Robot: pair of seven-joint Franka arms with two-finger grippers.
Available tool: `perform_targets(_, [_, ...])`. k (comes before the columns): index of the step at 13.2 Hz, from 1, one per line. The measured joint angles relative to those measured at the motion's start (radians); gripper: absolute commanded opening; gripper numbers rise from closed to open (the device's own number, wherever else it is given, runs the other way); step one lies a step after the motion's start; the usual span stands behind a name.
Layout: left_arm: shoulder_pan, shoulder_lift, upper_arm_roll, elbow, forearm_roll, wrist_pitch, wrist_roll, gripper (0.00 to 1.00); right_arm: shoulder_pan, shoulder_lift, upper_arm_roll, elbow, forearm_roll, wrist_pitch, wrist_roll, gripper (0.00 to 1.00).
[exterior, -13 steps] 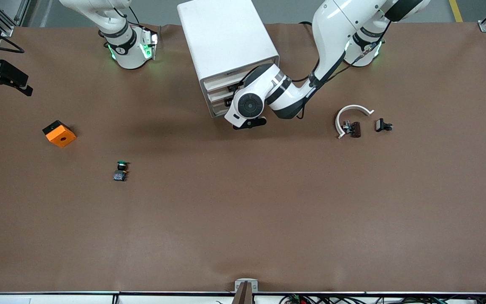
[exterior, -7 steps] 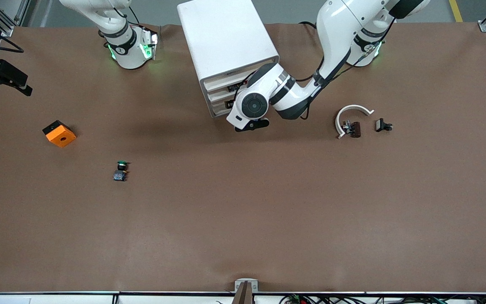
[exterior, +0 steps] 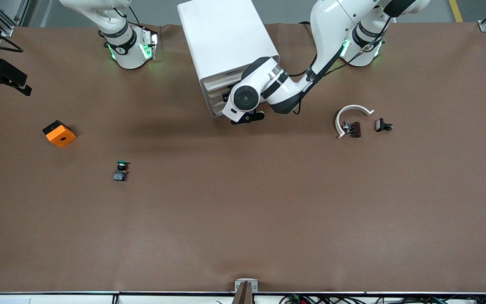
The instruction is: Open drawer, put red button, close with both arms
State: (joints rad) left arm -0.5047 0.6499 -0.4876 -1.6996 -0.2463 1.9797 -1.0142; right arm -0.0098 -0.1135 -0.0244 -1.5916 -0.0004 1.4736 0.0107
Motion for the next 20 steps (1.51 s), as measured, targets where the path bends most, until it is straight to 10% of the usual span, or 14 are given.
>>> perform_targets(10, [0.162, -0.012, 0.043, 0.113, 0.031, -0.013, -0.023, 1.0, 0.0, 0.0, 0.0, 0.0, 0.0, 0.0, 0.0, 1.0])
perform_targets(20, [0.512, -0.167, 0.045, 0.233, 0.593, -0.118, 0.016, 1.0, 0.0, 0.0, 0.0, 0.001, 0.0, 0.0, 0.0, 1.0])
